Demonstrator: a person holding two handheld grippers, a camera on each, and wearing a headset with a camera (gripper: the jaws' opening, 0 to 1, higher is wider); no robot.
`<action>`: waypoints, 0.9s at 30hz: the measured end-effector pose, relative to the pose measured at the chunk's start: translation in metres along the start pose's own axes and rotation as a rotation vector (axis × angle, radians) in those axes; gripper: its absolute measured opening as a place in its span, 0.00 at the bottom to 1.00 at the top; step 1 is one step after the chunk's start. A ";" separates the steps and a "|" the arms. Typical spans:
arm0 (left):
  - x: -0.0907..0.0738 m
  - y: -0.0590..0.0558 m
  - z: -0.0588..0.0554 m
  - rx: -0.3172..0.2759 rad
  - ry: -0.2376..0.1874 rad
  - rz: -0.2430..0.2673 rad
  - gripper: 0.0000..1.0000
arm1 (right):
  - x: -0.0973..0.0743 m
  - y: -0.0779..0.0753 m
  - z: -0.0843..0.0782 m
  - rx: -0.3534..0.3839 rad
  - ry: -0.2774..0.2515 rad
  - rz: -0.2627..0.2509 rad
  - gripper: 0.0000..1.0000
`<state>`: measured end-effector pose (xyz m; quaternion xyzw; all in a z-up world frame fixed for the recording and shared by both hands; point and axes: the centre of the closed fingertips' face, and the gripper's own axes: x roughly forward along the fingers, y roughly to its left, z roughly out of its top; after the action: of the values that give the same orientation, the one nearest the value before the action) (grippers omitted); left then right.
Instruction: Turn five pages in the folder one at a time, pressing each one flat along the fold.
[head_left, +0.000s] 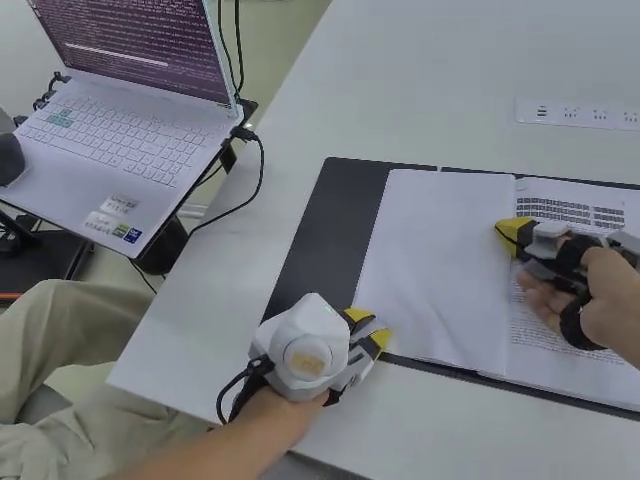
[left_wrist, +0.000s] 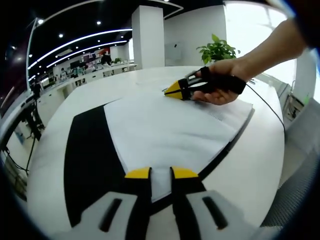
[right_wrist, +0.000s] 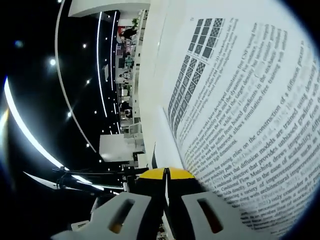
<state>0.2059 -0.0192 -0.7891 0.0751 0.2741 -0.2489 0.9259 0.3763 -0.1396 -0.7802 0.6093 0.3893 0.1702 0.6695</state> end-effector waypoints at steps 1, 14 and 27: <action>0.000 0.000 0.000 -0.002 -0.001 0.000 0.13 | 0.002 0.001 0.002 0.007 -0.008 0.002 0.00; -0.002 0.001 0.000 -0.005 -0.013 0.002 0.13 | 0.025 0.013 0.028 0.076 -0.079 -0.003 0.00; -0.003 0.001 0.000 -0.004 -0.029 0.001 0.13 | 0.053 0.021 0.065 0.060 -0.164 -0.037 0.00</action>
<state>0.2044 -0.0170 -0.7875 0.0698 0.2610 -0.2489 0.9301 0.4628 -0.1419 -0.7799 0.6337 0.3493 0.0954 0.6836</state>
